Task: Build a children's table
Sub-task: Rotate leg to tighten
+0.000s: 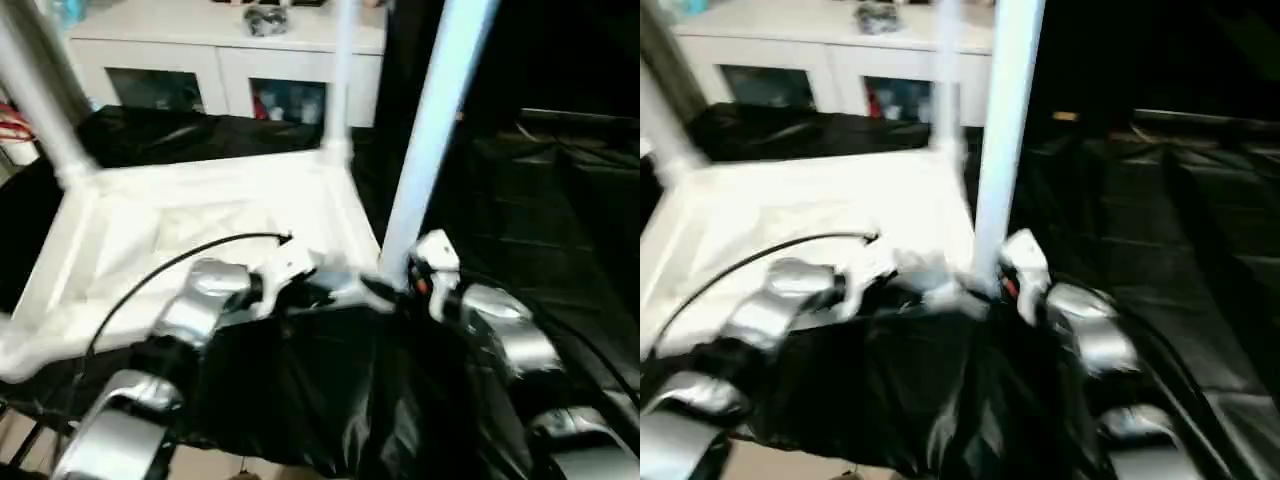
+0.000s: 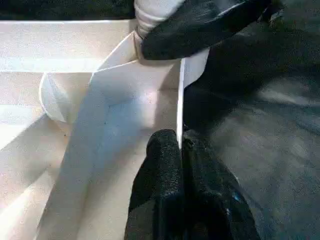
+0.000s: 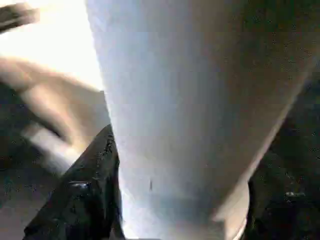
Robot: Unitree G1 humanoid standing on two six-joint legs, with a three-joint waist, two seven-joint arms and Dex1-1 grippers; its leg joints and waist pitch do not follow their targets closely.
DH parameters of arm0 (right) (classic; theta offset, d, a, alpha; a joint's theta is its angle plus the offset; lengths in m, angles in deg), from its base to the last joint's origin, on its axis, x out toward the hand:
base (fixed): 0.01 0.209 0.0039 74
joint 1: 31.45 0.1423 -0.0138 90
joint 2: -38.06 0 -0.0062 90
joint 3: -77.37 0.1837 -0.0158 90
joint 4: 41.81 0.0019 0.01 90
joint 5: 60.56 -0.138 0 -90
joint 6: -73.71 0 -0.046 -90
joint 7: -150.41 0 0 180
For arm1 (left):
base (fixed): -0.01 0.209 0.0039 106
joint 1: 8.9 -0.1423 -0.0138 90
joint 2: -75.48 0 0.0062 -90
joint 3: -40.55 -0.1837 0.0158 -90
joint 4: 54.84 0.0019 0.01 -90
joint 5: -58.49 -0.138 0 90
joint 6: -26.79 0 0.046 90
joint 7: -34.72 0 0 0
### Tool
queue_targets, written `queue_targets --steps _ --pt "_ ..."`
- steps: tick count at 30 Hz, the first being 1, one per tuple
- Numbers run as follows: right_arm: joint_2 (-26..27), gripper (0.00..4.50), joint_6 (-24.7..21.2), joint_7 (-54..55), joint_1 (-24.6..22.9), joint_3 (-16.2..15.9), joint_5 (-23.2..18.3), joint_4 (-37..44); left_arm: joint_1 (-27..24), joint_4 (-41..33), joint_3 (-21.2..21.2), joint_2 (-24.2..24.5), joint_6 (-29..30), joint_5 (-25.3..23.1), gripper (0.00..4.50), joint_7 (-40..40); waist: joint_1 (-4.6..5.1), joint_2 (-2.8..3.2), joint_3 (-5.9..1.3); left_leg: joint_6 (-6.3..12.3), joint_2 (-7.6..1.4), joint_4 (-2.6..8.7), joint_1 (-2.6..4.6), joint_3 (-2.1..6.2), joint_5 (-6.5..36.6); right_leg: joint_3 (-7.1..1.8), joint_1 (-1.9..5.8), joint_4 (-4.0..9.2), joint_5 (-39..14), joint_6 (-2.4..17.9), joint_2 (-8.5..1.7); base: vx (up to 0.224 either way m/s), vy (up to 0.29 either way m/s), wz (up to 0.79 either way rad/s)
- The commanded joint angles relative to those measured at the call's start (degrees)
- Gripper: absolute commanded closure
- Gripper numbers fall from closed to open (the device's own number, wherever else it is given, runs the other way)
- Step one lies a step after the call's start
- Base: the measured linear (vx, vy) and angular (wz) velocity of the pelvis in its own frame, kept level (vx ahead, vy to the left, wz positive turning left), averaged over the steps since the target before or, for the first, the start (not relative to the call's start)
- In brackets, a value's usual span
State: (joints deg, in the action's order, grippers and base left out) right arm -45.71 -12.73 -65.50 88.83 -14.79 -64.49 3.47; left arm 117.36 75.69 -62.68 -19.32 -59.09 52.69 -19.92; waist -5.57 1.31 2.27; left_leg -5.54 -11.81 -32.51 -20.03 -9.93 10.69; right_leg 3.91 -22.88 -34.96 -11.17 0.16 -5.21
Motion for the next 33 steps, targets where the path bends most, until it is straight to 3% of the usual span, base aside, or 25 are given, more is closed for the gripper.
queue_targets --steps 1,5,7,8,9,12,13,15,16,17,21,23,24,31,33 --pt "4.11 1.78 -2.38 4.84 -0.27 -2.82 1.96 -3.32 2.78 0.29 1.84 -3.19 0.59 0.49 4.5 8.1 -0.11 -0.66 -2.73 1.04 -0.93 4.07 0.05 0.21 14.22 -2.28 2.32 5.59 -21.25 9.21 -3.08 0.0 0.0 0.0" --pt "7.95 1.78 -1.93 15.07 2.35 -0.22 2.31 -7.56 4.03 1.9 2.12 -6.21 1.02 -0.36 4.5 13.62 -0.11 -0.54 -2.91 1.4 -0.86 3.97 -0.31 0.16 12.4 -2.27 2.53 5.13 -16.42 10.18 -2.94 0.0 0.0 0.0" --pt "8.96 1.78 0.67 14.42 2.52 -0.77 2.98 -7.71 4.29 2.12 2.03 -7.4 0.73 -0.18 4.5 13.85 -0.16 -0.34 -3.03 1.75 -0.81 3.76 -0.35 0.05 11.64 -2.29 2.6 5.0 -14.17 10.6 -3.0 0.0 0.0 0.0" --pt "9.26 1.22 1.49 13.81 2.55 -0.77 2.8 -7.78 4.3 2.04 1.92 -7.69 0.69 -0.08 4.5 13.72 -0.17 -0.44 -3.05 2.05 -0.8 3.68 -0.39 0.0 11.51 -2.29 2.69 4.99 -13.52 10.68 -2.99 0.0 0.0 0.0" --pt "9.31 1.08 1.52 13.37 2.47 -0.73 2.64 -7.57 4.29 1.93 1.74 -7.78 0.61 -0.04 4.5 13.41 -0.27 -0.33 -3.16 2.89 -0.78 3.58 -0.56 0.04 10.44 -2.26 2.84 4.64 -10.95 11.19 -2.88 0.0 0.0 0.0" --pt "7.89 1.02 1.29 9.4 1.62 -0.72 1.27 -5.95 3.34 0.58 0.7 -6.96 -1.17 0.91 4.5 8.86 -0.3 0.2 -3.23 3.81 -0.77 3.41 -0.58 -0.01 9.87 -2.19 2.95 4.43 -8.0 12.2 -2.8 0.0 0.0 0.0" --pt "7.45 0.81 1.41 8.45 1.43 -0.88 1.1 -5.62 3.05 0.19 0.49 -6.71 -1.57 1.2 4.5 7.74 -0.26 -0.05 -3.22 3.98 -0.75 3.42 -0.63 -0.03 10.09 -2.16 3.08 4.45 -7.97 12.34 -2.8 0.0 0.0 0.0" --pt "5.6 0.68 2.52 5.46 0.98 -1.7 1.73 -4.92 2.05 -1.16 -0.16 -5.61 -2.14 2.24 4.5 3.77 -0.24 0.32 -3.22 4.06 -0.85 3.43 -0.56 -0.03 10.77 -2.14 3.03 4.53 -8.23 12.77 -2.85 0.0 0.0 0.0" --pt "5.6 0.59 2.52 5.46 0.98 -1.7 1.73 -4.92 2.05 -1.16 -0.16 -5.61 -2.14 2.24 4.5 3.77 -0.23 0.19 -3.25 4.16 -0.84 3.4 -0.62 -0.02 10.72 -2.13 3.14 4.39 -7.66 12.97 -2.79 0.0 0.0 0.0" --pt "4.7 0.59 2.86 3.81 0.77 -2.07 1.9 -4.58 1.54 -1.95 -0.47 -5.01 -2.25 2.8 4.5 1.67 -0.22 0.52 -3.24 4.2 -0.88 3.43 -0.6 0.03 10.61 -2.15 3.16 4.35 -7.38 13.13 -2.84 0.0 0.0 0.0" --pt "0.22 0.59 5.31 -8.87 -1.05 -4.56 1.22 -2.06 -0.29 -4.44 -1.65 -1.89 -2.42 4.05 4.5 -5.84 -0.21 0.18 -3.19 5.7 -0.88 3.16 -0.76 -0.2 9.96 -2.05 3.27 4.29 -6.37 14.08 -2.71 0.0 0.0 0.0" --pt "-0.5 0.59 5.31 -11.81 -1.62 -4.9 0.43 -0.92 -0.55 -4.77 -1.7 -1.22 -2.46 4.37 4.5 -7.11 -0.53 0.41 -3.19 6.32 -1.1 3.07 -0.68 -0.26 9.63 -2.07 3.14 4.21 -6.14 14.35 -2.74 0.0 0.0 0.0" --pt "-1.75 0.59 5.13 -16.09 -2.49 -5.66 -0.46 0.88 -0.81 -5.06 -1.81 -0.15 -2.28 4.56 4.5 -8.75 -0.67 0.06 -3.18 6.45 -1.11 3.15 -0.75 -0.21 9.61 -1.96 3.26 4.18 -6.61 14.21 -2.68 0.0 0.0 0.0" --pt "-6.25 0.59 2.68 -30.51 -4.99 -8.79 -2.87 6.27 -1.55 -6.49 -1.67 3.36 -1.53 6.06 4.5 -14.71 -1.21 0.0 -3.21 6.72 -1.34 3.07 -0.69 -0.16 9.19 -2.04 3.09 3.93 -6.67 14.68 -2.83 0.0 0.0 0.0" --pt "-7.69 0.84 1.99 -34.68 -5.46 -9.87 -2.87 7.29 -2.15 -7.48 -1.74 4.7 -1.13 6.51 4.5 -17.25 -1.24 0.01 -3.18 6.52 -1.33 3.12 -0.7 -0.12 9.26 -1.99 3.13 3.98 -7.08 14.69 -2.85 0.0 0.0 0.0"
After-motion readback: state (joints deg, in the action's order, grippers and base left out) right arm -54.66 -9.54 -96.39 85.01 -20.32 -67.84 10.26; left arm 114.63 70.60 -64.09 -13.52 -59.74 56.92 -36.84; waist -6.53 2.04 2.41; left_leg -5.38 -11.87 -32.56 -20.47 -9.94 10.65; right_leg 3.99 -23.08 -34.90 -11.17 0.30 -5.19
